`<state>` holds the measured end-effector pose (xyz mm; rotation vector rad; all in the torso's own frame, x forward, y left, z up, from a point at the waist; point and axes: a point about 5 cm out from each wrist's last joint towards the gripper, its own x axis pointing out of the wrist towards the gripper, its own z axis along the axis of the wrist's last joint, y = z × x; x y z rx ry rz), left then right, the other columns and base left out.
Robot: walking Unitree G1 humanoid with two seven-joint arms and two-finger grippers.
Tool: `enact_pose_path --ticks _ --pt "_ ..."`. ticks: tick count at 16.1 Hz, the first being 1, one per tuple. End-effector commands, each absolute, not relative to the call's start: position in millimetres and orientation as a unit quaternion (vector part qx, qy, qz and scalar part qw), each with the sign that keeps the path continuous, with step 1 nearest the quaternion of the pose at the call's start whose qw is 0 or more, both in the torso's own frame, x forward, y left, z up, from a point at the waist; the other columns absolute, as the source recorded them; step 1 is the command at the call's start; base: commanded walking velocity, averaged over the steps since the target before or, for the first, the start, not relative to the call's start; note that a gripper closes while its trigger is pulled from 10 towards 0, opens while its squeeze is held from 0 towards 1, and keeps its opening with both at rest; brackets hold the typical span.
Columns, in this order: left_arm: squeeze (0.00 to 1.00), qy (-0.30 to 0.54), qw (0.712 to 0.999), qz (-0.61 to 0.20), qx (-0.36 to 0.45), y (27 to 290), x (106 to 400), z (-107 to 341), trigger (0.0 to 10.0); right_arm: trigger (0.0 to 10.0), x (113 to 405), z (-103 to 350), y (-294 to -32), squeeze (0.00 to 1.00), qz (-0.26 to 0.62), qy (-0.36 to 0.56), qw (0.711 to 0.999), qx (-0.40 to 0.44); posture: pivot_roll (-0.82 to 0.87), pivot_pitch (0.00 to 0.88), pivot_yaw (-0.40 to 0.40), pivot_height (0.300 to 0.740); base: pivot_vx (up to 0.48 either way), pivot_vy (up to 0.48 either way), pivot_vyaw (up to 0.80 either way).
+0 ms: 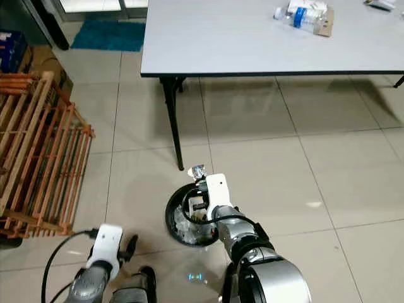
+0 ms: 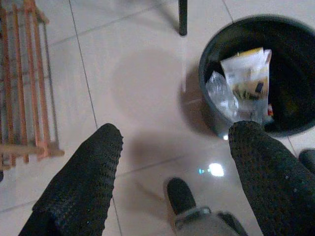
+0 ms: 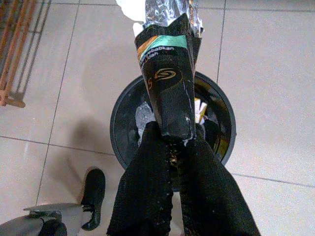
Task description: Picking trash to rubbish bin
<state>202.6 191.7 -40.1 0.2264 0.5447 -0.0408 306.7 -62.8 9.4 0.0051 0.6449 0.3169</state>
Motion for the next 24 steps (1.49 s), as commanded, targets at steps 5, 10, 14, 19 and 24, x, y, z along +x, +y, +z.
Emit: enact_pose_path --ticks 5,10,14,19,24 --pt "0.0 0.205 0.965 0.025 0.163 231.0 210.6 -8.7 10.0 10.0 313.5 14.6 -71.2 0.0 0.124 0.304 0.944 0.03 0.15 0.342 -0.014 0.74 0.0 0.0 0.0" --pt "0.0 0.155 0.972 0.036 0.175 234.0 219.7 15.2 10.0 10.0 311.4 12.6 -69.9 0.0 0.123 0.306 0.944 0.035 0.16 0.381 -0.007 0.74 0.0 0.0 0.0" --pt "0.0 0.146 0.976 0.03 0.157 222.9 212.7 16.7 10.0 10.0 309.2 10.2 -70.4 1.0 0.116 0.31 0.943 0.042 0.16 0.42 -0.012 0.74 0.0 0.0 0.0" --pt "0.0 0.156 0.976 0.021 0.152 215.3 207.3 16.0 10.0 10.0 299.9 2.2 -65.0 1.0 0.126 0.319 0.938 0.05 0.16 0.429 -0.011 0.74 0.0 0.0 0.0" --pt "0.0 0.158 0.976 0.021 0.15 213.5 209.3 17.6 10.0 10.0 300.4 3.2 -63.7 1.0 0.129 0.317 0.938 0.057 0.16 0.426 -0.012 0.74 0.0 0.0 0.0"
